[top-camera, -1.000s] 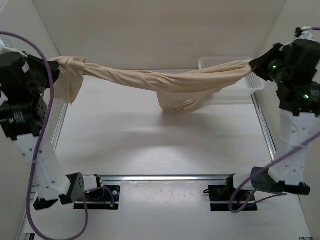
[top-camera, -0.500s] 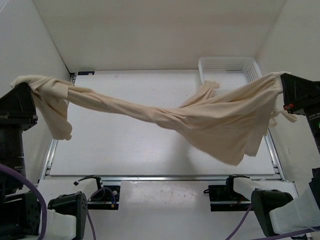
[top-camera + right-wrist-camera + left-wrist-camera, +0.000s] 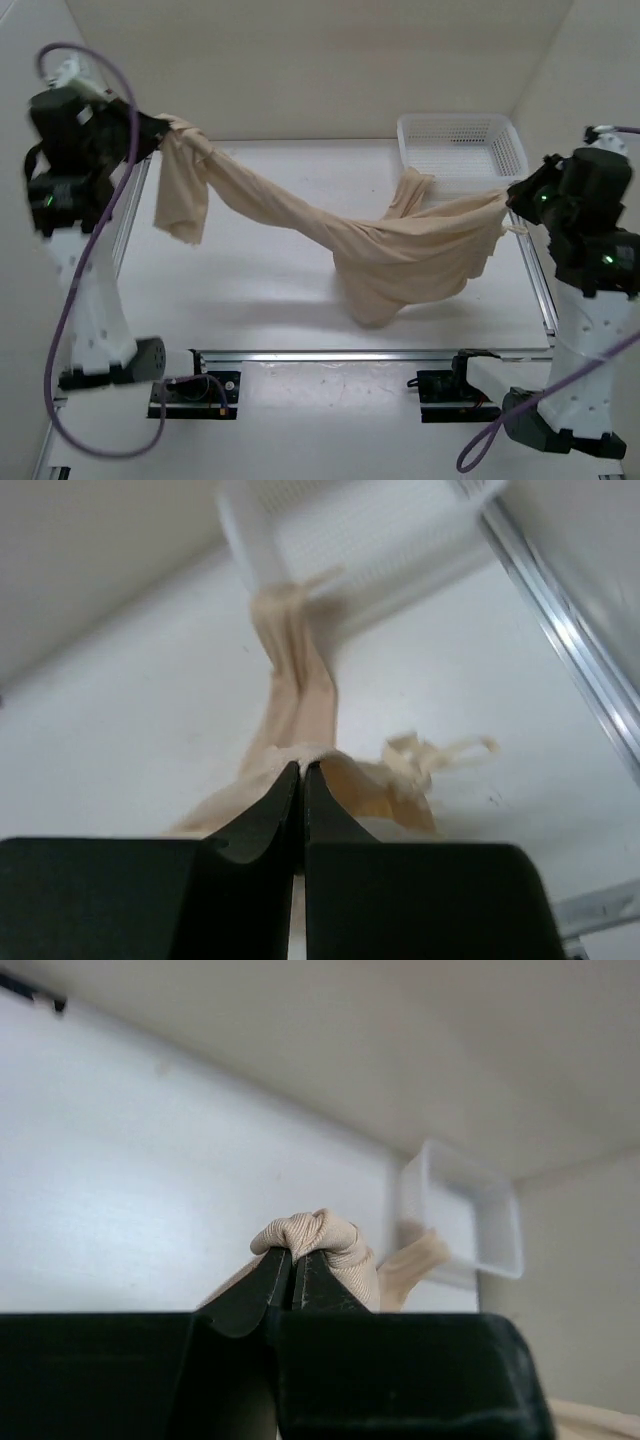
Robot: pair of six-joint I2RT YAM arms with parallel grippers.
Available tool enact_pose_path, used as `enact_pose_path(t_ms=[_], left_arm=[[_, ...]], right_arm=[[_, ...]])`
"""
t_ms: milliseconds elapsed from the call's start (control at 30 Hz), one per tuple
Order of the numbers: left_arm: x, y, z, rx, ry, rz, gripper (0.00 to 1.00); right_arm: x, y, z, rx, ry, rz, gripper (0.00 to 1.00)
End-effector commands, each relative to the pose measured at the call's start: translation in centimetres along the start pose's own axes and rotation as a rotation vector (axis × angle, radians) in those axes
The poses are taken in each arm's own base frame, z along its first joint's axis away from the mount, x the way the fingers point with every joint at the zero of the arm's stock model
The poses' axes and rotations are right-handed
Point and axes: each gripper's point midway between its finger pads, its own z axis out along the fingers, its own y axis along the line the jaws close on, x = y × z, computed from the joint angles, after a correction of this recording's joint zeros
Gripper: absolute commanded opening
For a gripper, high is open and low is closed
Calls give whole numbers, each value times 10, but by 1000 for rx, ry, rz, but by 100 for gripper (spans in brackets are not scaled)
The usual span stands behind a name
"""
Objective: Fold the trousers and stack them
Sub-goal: Flatten the trousers out
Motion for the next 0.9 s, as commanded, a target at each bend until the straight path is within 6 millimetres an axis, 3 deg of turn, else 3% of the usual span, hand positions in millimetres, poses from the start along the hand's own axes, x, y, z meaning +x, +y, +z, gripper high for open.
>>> enact_pose_path(t_ms=[0, 33, 67, 100, 133, 167, 200, 233, 267, 300, 333, 367, 400, 433, 467, 500, 533, 567, 600, 667, 700, 767, 800, 867], left_arm=[[40, 14, 79, -28, 158, 48, 10], [58, 26, 120, -63, 221, 59, 10], [53, 14, 133, -55, 203, 94, 10], [58, 15, 150, -63, 221, 106, 12], [83, 36, 188, -111, 302, 106, 37], [94, 34, 198, -102, 350, 112, 49], [93, 21, 185, -58, 401, 120, 59], [114, 25, 195, -61, 472, 130, 67], [121, 25, 188, -70, 498, 148, 76], [151, 41, 191, -141, 561, 168, 80], [143, 31, 167, -119, 522, 200, 80], [156, 32, 160, -105, 535, 219, 81], [211, 61, 151, -162, 660, 226, 79], [206, 48, 136, -106, 600, 218, 73], [225, 52, 128, -98, 634, 206, 59], [254, 42, 116, -49, 699, 185, 22], [296, 56, 103, -64, 800, 174, 12], [316, 53, 96, -46, 839, 171, 10], [345, 39, 87, -21, 895, 177, 10], [394, 43, 75, -53, 1011, 182, 10], [409, 38, 72, -50, 1038, 184, 12], [441, 24, 60, -48, 1100, 203, 25], [459, 28, 58, -77, 1136, 220, 48], [481, 25, 53, -114, 1159, 232, 76]], right_arm=[[11, -18, 52, 90, -17, 21, 0], [25, -25, 88, 130, 22, 28, 0], [32, -29, 107, 155, 43, 33, 0], [47, -38, 144, 215, 109, 20, 7], [51, -39, 156, 236, 148, 22, 42], [56, -44, 166, 267, 193, 20, 56], [68, -46, 177, 287, 253, 23, 65], [72, -42, 176, 273, 271, 18, 74], [85, -44, 176, 271, 289, 2, 82], [88, -43, 167, 253, 276, -12, 83], [99, -46, 164, 248, 293, -12, 83], [129, -62, 161, 280, 361, -31, 83], [137, -69, 154, 292, 368, -27, 78], [150, -76, 151, 305, 396, -31, 72], [175, -95, 149, 345, 451, -19, 47], [189, -100, 146, 339, 492, -5, 35], [201, -101, 145, 321, 523, 13, 23], [229, -104, 144, 294, 597, 66, 10], [243, -104, 144, 286, 625, 98, 6], [269, -108, 147, 273, 689, 166, 3], [288, -111, 149, 264, 723, 188, 5], [306, -111, 153, 247, 786, 232, 31], [307, -112, 158, 241, 778, 242, 57], [313, -113, 163, 233, 783, 246, 76]])
